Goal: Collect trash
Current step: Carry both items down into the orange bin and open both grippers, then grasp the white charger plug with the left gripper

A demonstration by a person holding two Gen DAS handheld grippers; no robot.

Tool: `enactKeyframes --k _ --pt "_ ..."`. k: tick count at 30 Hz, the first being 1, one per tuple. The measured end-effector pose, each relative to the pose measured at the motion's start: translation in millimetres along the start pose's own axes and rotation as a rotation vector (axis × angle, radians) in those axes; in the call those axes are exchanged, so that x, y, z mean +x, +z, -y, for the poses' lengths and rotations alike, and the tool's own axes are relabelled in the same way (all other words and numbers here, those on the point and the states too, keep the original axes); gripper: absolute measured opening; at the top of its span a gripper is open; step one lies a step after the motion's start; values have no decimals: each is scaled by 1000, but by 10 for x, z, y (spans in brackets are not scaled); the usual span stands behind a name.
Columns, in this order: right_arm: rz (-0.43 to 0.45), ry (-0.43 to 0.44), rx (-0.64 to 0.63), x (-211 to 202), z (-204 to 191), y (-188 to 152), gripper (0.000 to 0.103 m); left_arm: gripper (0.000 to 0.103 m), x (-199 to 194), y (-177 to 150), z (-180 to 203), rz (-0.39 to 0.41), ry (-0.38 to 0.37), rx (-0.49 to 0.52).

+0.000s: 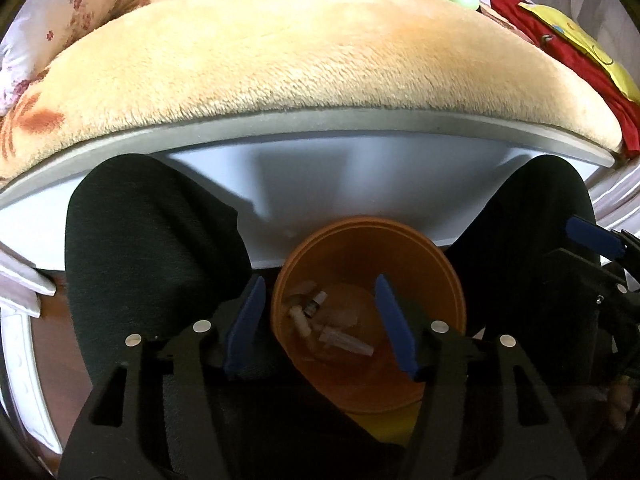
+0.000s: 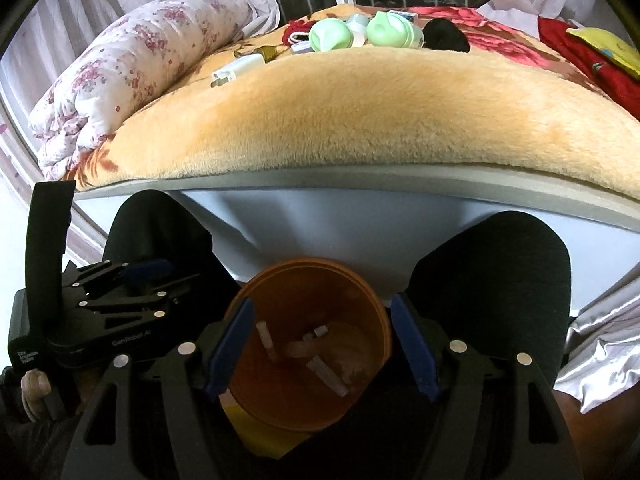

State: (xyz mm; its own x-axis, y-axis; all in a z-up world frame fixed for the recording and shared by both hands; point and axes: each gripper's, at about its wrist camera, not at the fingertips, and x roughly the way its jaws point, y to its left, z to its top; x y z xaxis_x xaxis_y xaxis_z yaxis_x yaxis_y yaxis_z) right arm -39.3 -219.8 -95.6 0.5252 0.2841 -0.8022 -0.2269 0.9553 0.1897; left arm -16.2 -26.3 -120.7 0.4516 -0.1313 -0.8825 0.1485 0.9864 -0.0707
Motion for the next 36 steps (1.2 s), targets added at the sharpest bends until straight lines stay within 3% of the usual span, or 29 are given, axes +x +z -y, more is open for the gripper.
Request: enactKeyframes --k 8,10,16,20,25,30,31,32,33,36 --pt "68 -21 11 -155 87 126 70 61 -141 94 18 41 25 14" --pt "104 -39 15 -223 149 243 70 66 -225 204 -19 73 25 4" --pt "179 -54 68 -360 326 486 70 73 -438 761 -172 201 7 -69" --pt "189 -55 75 -349 353 519 72 76 -415 1210 -122 250 20 -37" --pt "178 -51 74 -277 372 504 73 76 -152 1719 -135 257 71 2" --pt "156 -42 97 -164 434 515 73 76 152 2046 -177 255 72 -1" --pt "152 -42 100 -147 441 523 73 75 204 2078 -189 260 69 -1" --pt "149 -44 103 -129 452 534 73 65 257 2091 -206 267 67 -4" --pt "148 -47 105 -119 460 551 73 63 296 2090 -226 279 69 -8" --pt "159 -61 106 -131 465 638 73 43 265 1987 -236 342 76 -10"
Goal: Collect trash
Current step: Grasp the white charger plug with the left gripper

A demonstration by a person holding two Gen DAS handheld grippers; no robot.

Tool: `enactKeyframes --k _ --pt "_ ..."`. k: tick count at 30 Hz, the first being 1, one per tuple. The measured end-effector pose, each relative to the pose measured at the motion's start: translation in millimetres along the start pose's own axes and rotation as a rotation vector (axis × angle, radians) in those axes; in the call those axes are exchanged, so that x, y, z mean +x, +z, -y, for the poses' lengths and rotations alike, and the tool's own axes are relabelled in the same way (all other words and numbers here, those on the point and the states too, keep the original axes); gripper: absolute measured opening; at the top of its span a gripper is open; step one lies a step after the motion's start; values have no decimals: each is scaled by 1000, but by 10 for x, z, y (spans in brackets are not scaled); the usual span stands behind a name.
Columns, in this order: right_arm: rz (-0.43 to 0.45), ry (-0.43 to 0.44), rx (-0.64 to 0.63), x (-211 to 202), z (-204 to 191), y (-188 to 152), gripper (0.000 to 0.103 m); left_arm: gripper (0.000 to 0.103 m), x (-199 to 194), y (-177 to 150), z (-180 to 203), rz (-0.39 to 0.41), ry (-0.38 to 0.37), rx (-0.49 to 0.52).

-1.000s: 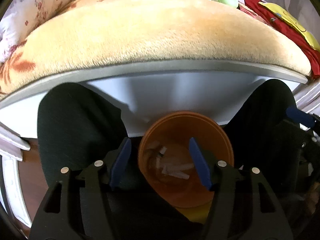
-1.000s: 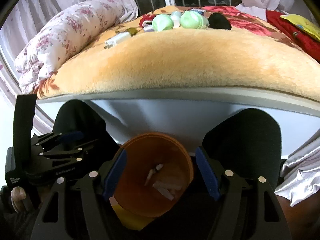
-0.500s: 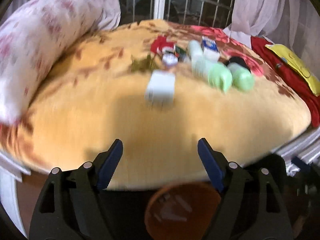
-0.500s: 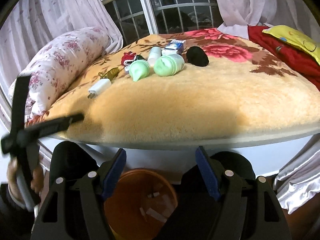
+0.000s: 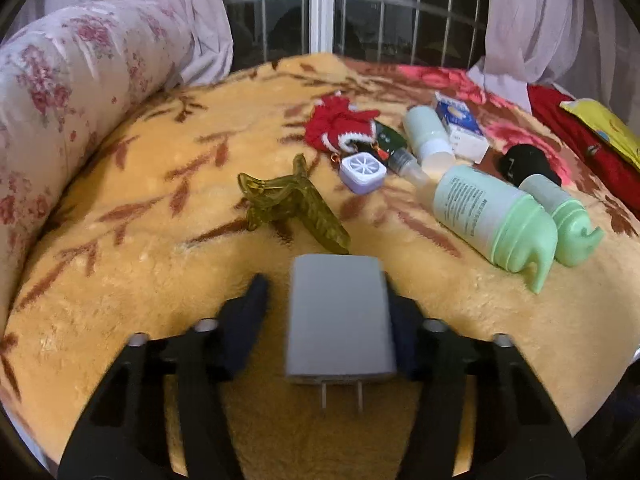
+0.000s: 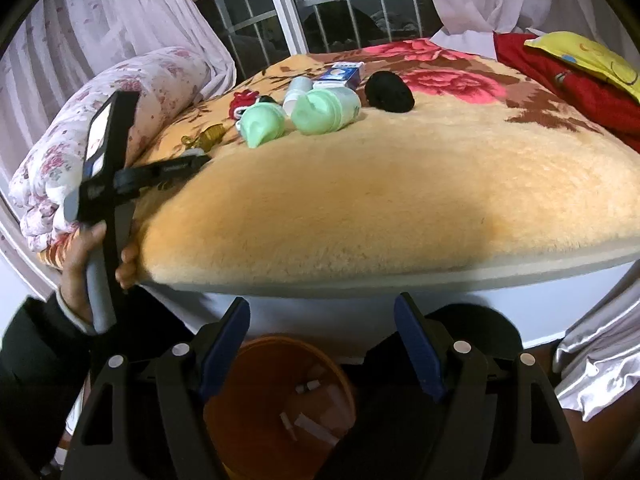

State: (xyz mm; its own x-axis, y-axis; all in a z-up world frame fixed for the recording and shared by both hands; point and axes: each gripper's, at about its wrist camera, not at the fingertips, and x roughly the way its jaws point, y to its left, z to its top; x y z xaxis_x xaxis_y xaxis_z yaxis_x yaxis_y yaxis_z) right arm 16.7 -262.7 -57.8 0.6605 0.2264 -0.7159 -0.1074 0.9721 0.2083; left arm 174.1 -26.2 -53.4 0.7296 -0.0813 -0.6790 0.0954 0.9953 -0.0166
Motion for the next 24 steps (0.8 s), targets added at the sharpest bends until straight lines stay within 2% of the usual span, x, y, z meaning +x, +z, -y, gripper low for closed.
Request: enactKeyframes --k 1,4,9,13,19,20,22,24 --pt "7 -2 1 1 13 57 73 39 -37 -34 -8 10 16 -2" --pt "49 -11 5 -12 19 330 73 39 -163 -95 -45 25 21 -27" --pt "113 -63 15 172 -78 981 75 39 -263 -161 -84 42 61 -49" --pt "98 -89 101 501 -51 1408 76 39 -216 -175 -27 48 106 -20" --pt "-25 -107 238 1091 50 1746 75 39 -169 -162 -58 46 96 -46" --pt "-45 -111 251 1182 52 1758 72 39 -169 -164 -59 48 96 -45" --pt "-98 -134 237 1393 6 1732 58 39 -166 -176 -52 53 99 -41" --pt "-108 -145 230 1503 -12 1668 50 39 -162 -184 -39 57 104 -36"
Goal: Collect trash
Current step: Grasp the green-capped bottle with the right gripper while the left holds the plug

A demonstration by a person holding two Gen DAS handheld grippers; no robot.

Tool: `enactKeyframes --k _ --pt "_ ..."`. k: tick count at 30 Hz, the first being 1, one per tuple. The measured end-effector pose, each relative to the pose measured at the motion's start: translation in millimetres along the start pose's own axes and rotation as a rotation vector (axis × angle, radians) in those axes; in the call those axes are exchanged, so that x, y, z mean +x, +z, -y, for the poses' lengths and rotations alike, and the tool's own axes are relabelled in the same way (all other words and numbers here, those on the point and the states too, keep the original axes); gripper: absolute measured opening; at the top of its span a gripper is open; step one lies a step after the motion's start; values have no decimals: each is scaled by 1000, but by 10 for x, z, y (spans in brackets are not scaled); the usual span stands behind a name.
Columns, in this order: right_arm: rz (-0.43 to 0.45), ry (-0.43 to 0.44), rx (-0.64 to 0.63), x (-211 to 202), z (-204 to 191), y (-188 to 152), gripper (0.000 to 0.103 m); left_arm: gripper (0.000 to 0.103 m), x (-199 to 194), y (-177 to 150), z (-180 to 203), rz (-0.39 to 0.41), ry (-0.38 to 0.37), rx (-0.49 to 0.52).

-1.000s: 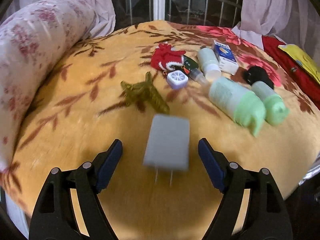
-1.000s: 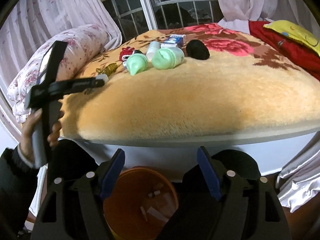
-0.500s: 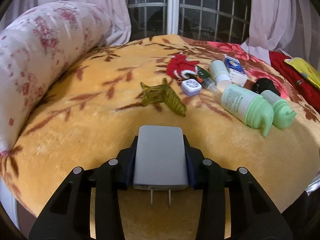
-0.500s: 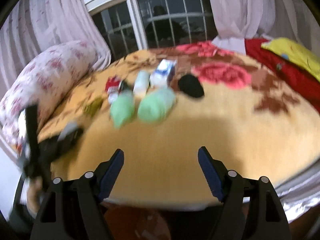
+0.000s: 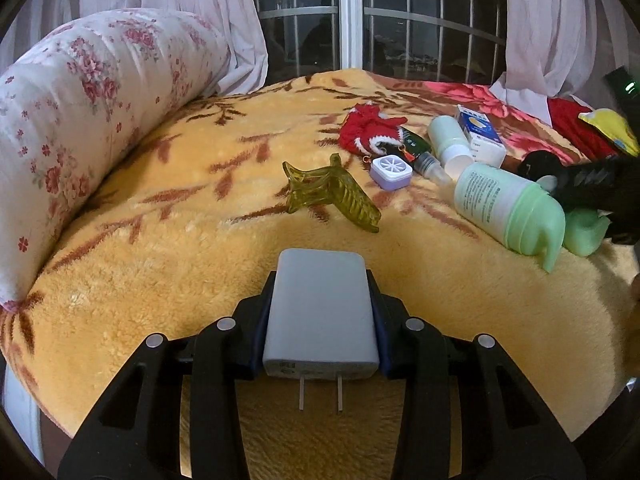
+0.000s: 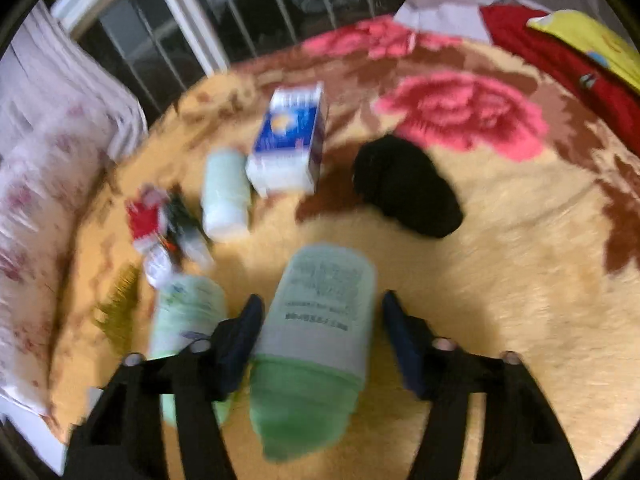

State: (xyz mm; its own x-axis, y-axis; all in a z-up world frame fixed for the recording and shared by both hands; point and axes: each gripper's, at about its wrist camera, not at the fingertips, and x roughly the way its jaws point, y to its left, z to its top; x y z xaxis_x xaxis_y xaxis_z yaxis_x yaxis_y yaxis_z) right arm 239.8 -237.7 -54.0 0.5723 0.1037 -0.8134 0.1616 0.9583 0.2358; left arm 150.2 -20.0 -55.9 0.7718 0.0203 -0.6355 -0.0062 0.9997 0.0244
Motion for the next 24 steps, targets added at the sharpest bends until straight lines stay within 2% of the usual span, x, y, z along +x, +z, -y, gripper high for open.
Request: enactKeyframes --k 5,9,13,18,24 --pt "110 -17 11 -115 58 -163 49 39 -2 -11 9 11 -7 -6" --pt "180 52 -12 -347 92 -326 49 39 -31 -32 -28 38 -29 -36" --pt "239 92 -61 -645 133 -476 49 39 -89 13 -37 21 -40 -45" --pt "288 161 -119 -1119 227 -730 49 39 -373 -5 -85 18 -91 -72" --pt "312 218 -231 -1609 250 -1237 49 39 -910 -187 -45 44 -160 -46"
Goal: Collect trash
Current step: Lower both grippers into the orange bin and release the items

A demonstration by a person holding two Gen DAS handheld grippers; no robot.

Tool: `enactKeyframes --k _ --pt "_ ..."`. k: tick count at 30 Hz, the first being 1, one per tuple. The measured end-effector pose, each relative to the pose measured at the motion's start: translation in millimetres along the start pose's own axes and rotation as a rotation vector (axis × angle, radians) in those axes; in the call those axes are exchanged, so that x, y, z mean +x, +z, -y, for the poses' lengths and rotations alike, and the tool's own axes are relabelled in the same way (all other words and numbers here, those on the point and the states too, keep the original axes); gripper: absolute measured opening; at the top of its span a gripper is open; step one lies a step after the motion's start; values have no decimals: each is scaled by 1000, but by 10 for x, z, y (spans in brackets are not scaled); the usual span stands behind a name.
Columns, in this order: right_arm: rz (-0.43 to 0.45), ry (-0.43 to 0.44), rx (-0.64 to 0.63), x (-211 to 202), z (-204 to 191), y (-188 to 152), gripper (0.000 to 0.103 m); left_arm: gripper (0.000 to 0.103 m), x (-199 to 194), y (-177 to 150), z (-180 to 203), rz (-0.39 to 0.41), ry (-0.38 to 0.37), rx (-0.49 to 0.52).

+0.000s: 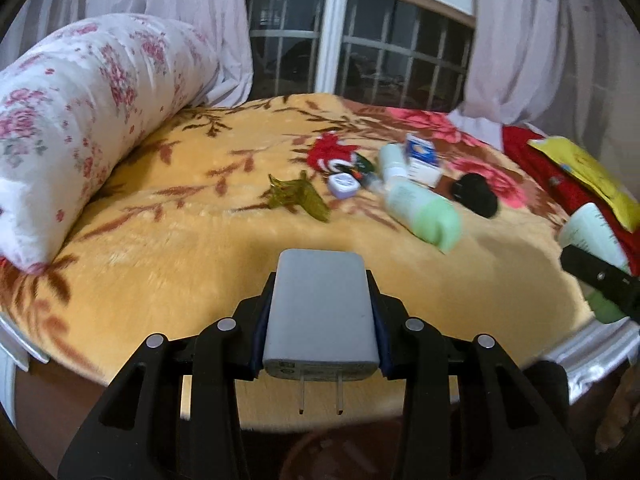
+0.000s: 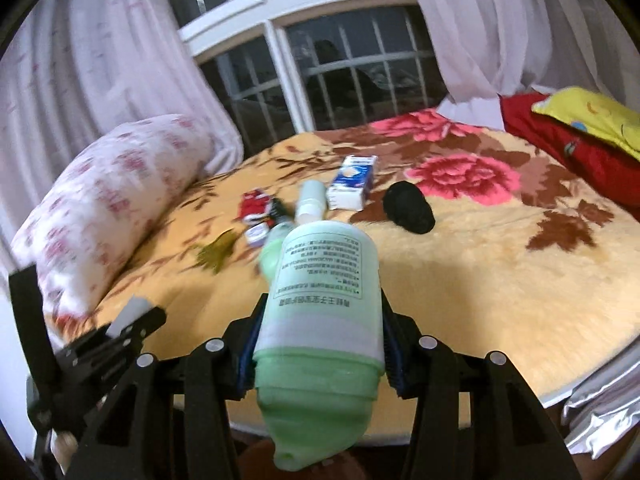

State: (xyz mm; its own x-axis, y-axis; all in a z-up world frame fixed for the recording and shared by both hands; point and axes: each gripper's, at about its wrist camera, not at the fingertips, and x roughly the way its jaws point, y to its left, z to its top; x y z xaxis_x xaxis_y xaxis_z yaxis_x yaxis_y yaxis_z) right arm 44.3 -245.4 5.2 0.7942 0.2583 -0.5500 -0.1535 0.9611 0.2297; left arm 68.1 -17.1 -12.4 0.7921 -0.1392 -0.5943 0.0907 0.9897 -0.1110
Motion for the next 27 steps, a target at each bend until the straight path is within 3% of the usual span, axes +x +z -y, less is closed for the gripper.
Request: enactKeyframes --k 10,21,27 --pt "-94 42 -93 -347 -132 -637 49 39 -537 -573 97 -43 1 95" --pt "-309 86 -120 -64 -178 -1210 48 39 -324 -1169 76 -243 -15 112" --pt "-369 98 -104 60 -156 -1315 48 39 -185 -1333 108 -315 -20 131"
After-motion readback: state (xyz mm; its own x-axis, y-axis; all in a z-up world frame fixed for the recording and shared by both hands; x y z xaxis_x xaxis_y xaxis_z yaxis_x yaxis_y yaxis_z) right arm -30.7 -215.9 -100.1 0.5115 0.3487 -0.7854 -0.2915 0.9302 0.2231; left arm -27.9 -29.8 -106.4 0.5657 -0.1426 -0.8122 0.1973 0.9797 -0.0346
